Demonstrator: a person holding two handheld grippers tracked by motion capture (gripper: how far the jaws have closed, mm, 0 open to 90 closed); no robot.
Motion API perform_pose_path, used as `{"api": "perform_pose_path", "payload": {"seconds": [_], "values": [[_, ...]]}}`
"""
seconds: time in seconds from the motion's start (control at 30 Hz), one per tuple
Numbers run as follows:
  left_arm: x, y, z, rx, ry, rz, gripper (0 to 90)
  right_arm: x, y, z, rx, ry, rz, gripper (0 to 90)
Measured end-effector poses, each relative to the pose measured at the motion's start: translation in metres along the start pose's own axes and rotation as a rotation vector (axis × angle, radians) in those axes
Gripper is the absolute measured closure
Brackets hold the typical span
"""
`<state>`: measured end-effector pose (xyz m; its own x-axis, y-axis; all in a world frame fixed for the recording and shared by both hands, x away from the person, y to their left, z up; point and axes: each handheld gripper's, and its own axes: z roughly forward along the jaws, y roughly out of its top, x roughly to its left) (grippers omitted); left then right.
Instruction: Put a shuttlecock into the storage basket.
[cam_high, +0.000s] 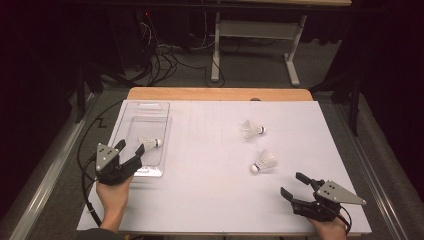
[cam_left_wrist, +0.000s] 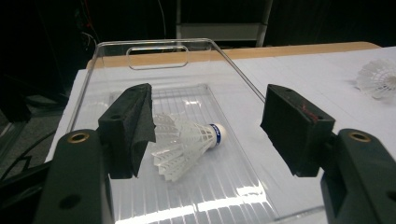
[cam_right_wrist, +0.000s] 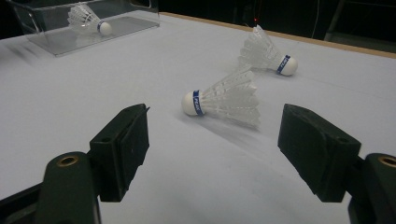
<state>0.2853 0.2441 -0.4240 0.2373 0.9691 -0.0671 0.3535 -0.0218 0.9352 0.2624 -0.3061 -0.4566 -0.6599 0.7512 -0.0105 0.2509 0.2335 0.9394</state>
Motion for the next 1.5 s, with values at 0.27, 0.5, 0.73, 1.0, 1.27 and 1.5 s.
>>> {"api": "perform_pose_path", "payload": {"seconds": [0.27,0.5,0.73,1.0,1.27,1.5], "values": [[-0.003,-0.01,-0.011,0.0,-0.016,-0.006,34.2,0.0,0.0,0.0,0.001,0.001,-0.001,25.1],[-0.005,-0.019,-0.019,0.009,-0.027,-0.01,34.0,0.0,0.0,0.0,0.0,0.0,0.002,25.0],[-0.011,-0.026,-0.027,0.011,-0.043,-0.001,33.6,0.0,0.0,0.001,-0.001,-0.006,0.007,25.0],[-0.017,-0.037,-0.034,0.022,-0.076,-0.003,33.1,-0.001,0.001,0.001,-0.002,-0.01,0.011,24.8],[-0.019,-0.043,-0.032,0.05,-0.104,-0.012,31.3,-0.004,0.003,0.001,-0.008,-0.016,0.039,24.3],[-0.017,-0.044,-0.034,0.054,-0.112,-0.021,30.9,-0.003,0.007,0.005,0.0,-0.015,0.04,24.0]]}}
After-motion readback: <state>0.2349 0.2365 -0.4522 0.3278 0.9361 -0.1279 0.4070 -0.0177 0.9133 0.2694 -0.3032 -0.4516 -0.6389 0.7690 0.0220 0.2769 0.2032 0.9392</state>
